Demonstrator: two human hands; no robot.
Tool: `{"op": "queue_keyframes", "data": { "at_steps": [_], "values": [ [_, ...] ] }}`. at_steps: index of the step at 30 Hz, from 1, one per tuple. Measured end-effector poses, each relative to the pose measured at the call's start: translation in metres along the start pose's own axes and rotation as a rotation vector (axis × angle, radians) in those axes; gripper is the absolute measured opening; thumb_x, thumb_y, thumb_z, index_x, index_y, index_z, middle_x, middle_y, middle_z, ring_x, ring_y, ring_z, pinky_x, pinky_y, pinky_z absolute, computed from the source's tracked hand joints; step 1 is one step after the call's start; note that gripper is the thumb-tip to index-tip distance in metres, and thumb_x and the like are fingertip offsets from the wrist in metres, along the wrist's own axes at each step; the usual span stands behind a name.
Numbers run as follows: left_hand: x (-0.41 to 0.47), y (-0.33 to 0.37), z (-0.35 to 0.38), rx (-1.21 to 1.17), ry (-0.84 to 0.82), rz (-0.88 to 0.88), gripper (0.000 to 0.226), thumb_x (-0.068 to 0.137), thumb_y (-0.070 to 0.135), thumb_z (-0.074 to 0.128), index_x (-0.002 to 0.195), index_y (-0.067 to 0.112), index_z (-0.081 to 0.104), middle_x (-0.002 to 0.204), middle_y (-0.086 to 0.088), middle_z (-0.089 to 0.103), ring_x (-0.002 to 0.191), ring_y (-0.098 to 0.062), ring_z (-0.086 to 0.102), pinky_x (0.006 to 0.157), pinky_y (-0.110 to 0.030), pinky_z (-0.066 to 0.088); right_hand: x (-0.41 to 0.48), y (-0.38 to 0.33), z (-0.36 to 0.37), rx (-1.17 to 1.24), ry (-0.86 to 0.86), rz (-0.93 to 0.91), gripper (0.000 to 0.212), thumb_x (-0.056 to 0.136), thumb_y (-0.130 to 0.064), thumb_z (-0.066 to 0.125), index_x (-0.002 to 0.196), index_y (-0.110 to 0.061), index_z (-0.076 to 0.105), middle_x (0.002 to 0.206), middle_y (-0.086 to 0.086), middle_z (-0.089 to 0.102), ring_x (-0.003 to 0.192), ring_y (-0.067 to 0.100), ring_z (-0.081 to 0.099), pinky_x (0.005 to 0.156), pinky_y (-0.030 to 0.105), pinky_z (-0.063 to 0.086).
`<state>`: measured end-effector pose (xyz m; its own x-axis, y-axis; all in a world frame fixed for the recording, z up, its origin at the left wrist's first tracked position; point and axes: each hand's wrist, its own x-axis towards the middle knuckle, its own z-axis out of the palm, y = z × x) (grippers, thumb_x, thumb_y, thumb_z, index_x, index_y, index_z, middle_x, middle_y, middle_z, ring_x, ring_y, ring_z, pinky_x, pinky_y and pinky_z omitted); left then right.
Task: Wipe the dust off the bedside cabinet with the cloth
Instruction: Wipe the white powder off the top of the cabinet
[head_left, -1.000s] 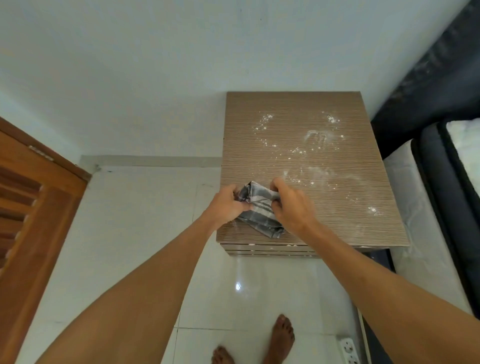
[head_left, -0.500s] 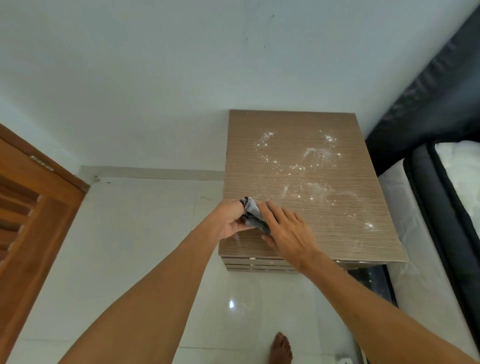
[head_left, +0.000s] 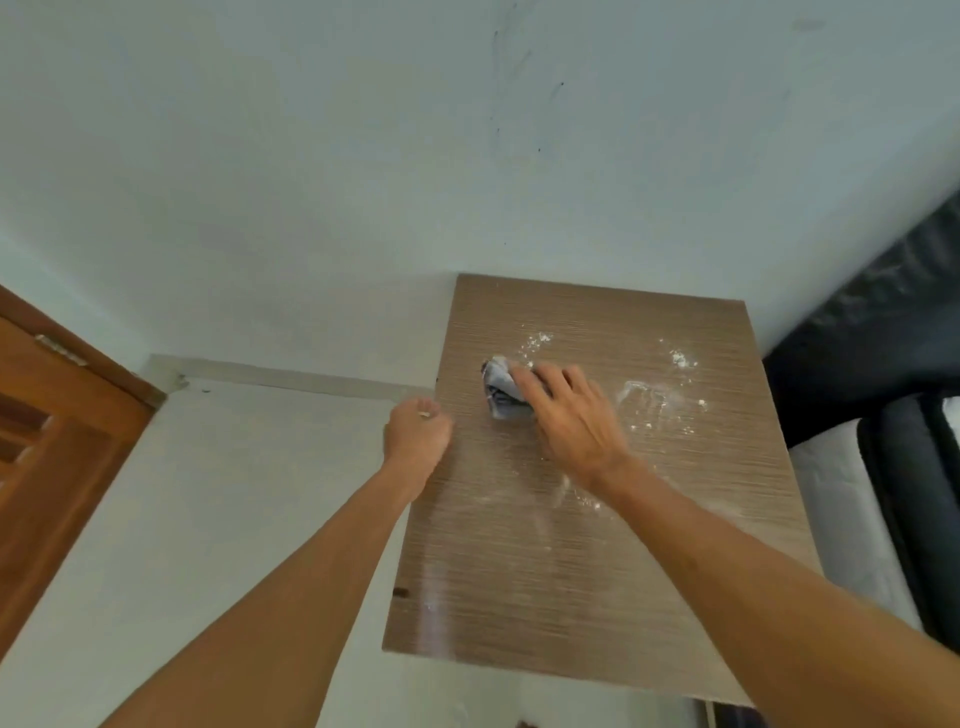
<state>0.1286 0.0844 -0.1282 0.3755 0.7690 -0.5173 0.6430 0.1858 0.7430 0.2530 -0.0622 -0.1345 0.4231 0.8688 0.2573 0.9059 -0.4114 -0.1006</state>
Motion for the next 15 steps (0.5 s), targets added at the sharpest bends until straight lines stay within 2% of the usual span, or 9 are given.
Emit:
{"op": "queue_keyframes", "data": {
  "at_steps": [2,4,10,12,14,15],
  "values": [
    [0.015,-0.004,0.007,0.193,0.072,0.087,0.031,0.089,0.026,0.062,0.118,0.018,0.057,0.113,-0.007,0.065,0.100,-0.025,0.063,0.089,-0.040,0.053,0.030,0.025,0.010,-0.027,-0.002,-0.004,0.060,0.075,-0.007,0.074,0.131,-0.013,0.052,0.112,0.013,0.059,0.090,0.029,0.056,0.071,0.041,0.055],
    [0.028,-0.009,0.016,0.325,0.073,0.119,0.045,0.091,0.027,0.060,0.133,0.016,0.049,0.126,-0.010,0.059,0.111,-0.028,0.059,0.095,-0.043,0.050,0.058,0.044,0.019,-0.042,-0.041,-0.010,0.067,0.073,-0.009,0.077,0.133,-0.017,0.048,0.113,0.013,0.058,0.092,0.029,0.056,0.074,0.042,0.054],
    [0.044,-0.016,0.031,0.419,0.054,0.104,0.048,0.090,0.036,0.060,0.134,0.024,0.048,0.126,-0.006,0.059,0.112,-0.028,0.058,0.089,-0.047,0.051,0.128,0.087,0.040,-0.099,-0.090,-0.014,0.064,0.085,-0.009,0.062,0.142,-0.024,0.038,0.127,0.017,0.050,0.104,0.034,0.050,0.083,0.046,0.048],
    [0.048,-0.017,0.032,0.425,0.043,0.101,0.049,0.090,0.037,0.059,0.136,0.026,0.047,0.126,-0.006,0.059,0.114,-0.028,0.057,0.091,-0.048,0.050,0.134,0.097,0.049,-0.144,-0.156,-0.031,0.055,0.089,-0.024,0.056,0.141,-0.025,0.038,0.131,0.014,0.047,0.108,0.032,0.047,0.086,0.045,0.043],
    [0.050,-0.017,0.031,0.436,0.028,0.092,0.050,0.090,0.038,0.059,0.137,0.027,0.046,0.126,-0.005,0.059,0.114,-0.028,0.057,0.091,-0.049,0.050,0.132,0.102,0.058,-0.155,-0.163,-0.044,0.045,0.094,-0.042,0.040,0.134,-0.025,0.048,0.127,0.010,0.053,0.106,0.027,0.047,0.085,0.041,0.038],
    [0.050,-0.017,0.031,0.434,0.016,0.084,0.051,0.089,0.039,0.058,0.137,0.027,0.046,0.126,-0.005,0.059,0.113,-0.028,0.057,0.091,-0.050,0.050,0.133,0.102,0.059,-0.111,-0.149,-0.038,0.046,0.096,-0.046,0.032,0.130,-0.024,0.054,0.123,0.008,0.057,0.104,0.025,0.048,0.084,0.039,0.037]
  ]
}}
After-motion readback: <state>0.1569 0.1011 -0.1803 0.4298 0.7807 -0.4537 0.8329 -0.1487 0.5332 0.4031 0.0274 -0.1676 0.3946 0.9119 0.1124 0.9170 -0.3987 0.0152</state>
